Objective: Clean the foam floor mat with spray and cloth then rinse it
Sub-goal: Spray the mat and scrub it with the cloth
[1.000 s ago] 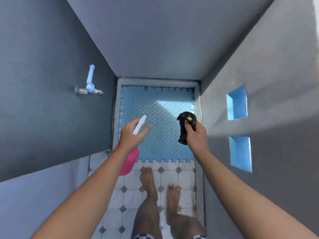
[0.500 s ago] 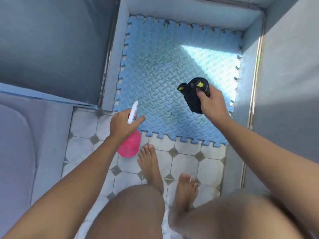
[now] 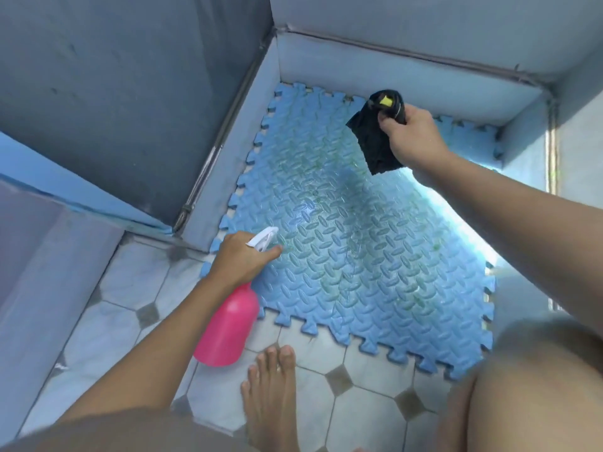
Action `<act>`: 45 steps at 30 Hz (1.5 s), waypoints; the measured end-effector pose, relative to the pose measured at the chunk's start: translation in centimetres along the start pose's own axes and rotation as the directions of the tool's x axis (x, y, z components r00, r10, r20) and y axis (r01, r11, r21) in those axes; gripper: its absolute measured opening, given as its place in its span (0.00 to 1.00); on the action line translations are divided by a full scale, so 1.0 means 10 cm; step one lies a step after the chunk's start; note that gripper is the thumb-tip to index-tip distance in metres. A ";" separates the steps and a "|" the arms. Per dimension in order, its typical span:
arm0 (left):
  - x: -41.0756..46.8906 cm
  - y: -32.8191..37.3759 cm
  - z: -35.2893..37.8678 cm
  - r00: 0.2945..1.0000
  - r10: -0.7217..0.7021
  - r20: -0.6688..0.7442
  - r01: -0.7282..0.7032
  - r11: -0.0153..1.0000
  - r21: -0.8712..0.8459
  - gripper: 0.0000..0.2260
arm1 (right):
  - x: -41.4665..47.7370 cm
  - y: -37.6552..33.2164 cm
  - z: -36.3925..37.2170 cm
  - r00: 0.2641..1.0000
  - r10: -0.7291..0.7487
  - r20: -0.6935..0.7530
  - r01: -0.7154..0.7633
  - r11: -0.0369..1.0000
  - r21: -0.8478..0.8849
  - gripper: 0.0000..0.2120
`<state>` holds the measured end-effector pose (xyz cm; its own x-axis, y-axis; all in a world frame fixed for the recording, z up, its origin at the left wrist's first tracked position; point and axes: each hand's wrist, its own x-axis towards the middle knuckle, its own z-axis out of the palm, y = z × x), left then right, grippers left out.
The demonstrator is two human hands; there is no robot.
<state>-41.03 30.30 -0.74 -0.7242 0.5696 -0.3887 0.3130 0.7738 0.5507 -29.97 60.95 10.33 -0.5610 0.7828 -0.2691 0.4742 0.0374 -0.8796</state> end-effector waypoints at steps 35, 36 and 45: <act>-0.34 -0.36 -0.05 0.961 0.235 0.148 -0.214 0.966 -0.145 0.24 | 0.06 0.59 0.49 0.999 0.049 -0.016 -0.049 0.998 -0.025 0.08; -0.34 -0.33 -0.05 0.957 0.248 0.150 -0.224 0.962 -0.159 0.24 | 0.06 0.60 0.51 0.999 0.036 -0.008 -0.036 0.998 -0.045 0.10; -0.33 -0.26 0.00 0.967 0.253 -0.001 -0.252 0.962 -0.106 0.28 | 0.05 0.61 0.52 1.000 -0.020 0.009 0.021 0.995 -0.097 0.12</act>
<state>-39.51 26.41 -0.89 -0.6220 0.7466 -0.2360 0.4183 0.5716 0.7060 -30.91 58.35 2.77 -0.5762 0.7765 -0.2550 0.5259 0.1134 -0.8430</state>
